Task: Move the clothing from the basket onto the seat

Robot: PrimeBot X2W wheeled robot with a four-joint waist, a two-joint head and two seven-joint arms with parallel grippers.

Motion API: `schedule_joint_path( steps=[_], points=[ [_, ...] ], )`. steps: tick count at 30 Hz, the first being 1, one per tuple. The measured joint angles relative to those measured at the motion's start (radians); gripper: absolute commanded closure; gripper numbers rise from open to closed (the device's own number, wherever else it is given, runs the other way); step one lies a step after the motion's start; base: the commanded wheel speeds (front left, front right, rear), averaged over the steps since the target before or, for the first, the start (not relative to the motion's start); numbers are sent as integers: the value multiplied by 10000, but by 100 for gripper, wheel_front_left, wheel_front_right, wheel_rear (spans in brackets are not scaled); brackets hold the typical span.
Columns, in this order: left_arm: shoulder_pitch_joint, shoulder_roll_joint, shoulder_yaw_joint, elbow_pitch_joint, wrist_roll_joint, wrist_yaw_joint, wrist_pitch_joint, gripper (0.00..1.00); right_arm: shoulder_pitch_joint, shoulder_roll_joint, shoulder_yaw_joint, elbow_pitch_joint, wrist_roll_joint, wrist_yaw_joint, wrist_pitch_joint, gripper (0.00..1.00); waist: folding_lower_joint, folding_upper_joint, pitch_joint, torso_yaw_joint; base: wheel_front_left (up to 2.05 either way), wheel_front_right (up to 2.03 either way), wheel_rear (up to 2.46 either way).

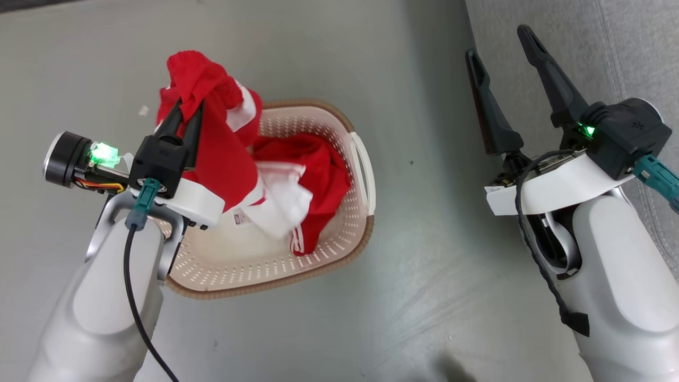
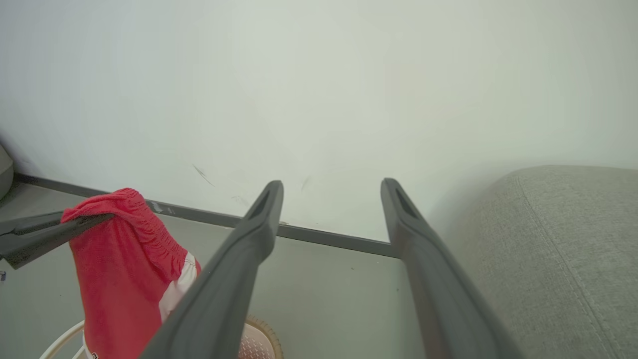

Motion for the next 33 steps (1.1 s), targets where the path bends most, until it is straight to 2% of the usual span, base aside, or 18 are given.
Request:
schedule_joint_path(
  steps=[21, 33],
  points=[
    [1203, 6, -13, -1607, -656, -368, -44, 100, 1086, -476, 282, 959, -75, 0, 0, 0, 0, 0, -2384, 932, 0, 0, 0],
    [1372, 234, -397, -2355, -660, -901, 142, 100, 1872, -857, 1081, 1559, 102, 0, 2, 0, -1, 0, -3868, 1387, 0, 0, 0]
  ],
)
